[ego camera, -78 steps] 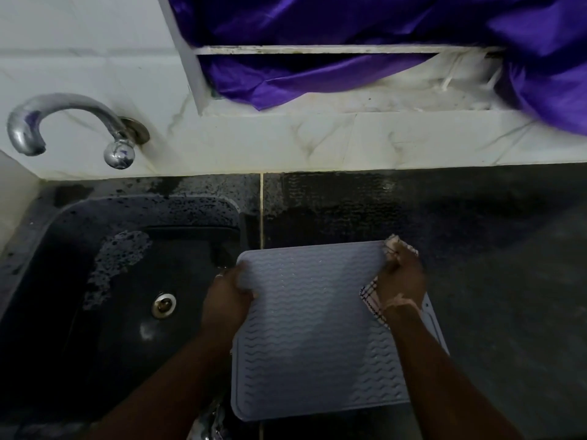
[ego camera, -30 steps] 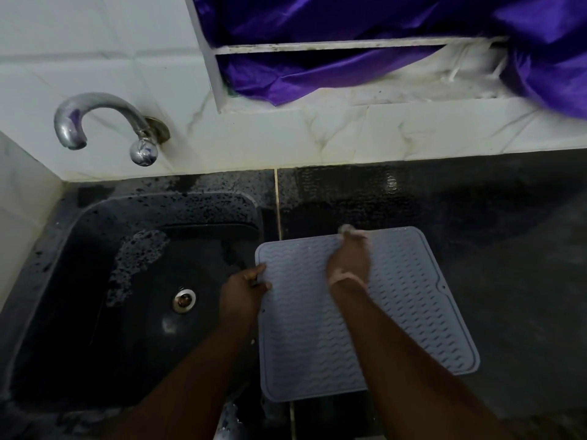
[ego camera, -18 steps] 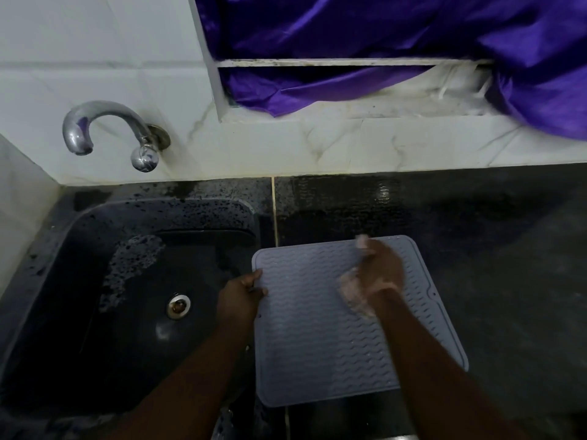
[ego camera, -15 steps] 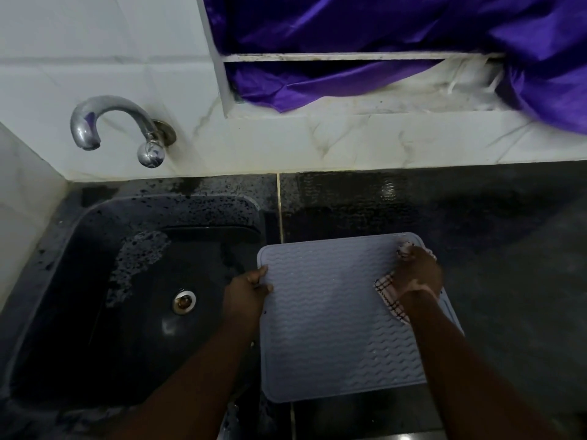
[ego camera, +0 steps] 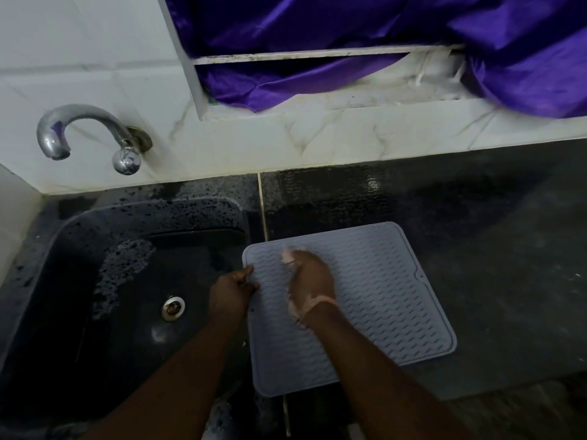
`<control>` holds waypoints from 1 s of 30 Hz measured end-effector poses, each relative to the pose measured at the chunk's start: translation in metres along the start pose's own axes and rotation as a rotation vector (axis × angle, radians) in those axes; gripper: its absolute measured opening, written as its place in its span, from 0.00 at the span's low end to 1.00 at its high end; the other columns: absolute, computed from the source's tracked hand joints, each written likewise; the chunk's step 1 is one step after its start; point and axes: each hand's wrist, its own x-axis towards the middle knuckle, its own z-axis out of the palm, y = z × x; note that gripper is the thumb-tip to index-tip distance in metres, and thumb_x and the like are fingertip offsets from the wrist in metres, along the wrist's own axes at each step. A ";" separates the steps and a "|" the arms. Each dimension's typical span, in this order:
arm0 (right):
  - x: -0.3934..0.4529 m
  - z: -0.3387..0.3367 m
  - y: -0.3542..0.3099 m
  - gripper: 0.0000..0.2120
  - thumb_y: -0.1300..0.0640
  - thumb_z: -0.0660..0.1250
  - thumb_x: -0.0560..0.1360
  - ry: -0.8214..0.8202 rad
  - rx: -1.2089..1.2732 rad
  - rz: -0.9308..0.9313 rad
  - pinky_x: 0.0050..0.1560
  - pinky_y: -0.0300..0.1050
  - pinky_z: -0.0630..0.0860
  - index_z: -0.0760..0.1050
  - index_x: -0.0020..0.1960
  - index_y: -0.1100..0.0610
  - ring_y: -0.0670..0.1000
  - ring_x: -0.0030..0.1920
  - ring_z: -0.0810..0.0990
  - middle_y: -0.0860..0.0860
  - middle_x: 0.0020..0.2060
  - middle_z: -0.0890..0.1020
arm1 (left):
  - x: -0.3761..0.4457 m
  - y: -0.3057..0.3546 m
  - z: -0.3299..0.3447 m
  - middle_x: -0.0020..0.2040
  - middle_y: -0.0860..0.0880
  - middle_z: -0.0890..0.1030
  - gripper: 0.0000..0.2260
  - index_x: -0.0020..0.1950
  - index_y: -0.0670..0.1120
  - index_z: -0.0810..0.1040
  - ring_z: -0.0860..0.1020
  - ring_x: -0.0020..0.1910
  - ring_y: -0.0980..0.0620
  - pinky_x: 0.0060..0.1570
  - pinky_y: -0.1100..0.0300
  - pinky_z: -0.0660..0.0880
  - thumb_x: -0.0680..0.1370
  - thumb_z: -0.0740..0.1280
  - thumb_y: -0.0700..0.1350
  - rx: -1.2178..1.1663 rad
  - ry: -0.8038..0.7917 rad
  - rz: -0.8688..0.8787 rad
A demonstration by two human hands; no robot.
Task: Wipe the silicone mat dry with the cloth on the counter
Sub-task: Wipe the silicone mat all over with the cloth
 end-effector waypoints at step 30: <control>-0.004 -0.089 0.079 0.22 0.62 0.61 0.80 0.301 -0.124 0.394 0.76 0.50 0.60 0.70 0.74 0.55 0.58 0.77 0.63 0.58 0.76 0.67 | -0.016 -0.018 -0.013 0.73 0.42 0.71 0.26 0.75 0.38 0.68 0.72 0.66 0.53 0.56 0.74 0.72 0.77 0.65 0.26 -0.283 -0.267 0.074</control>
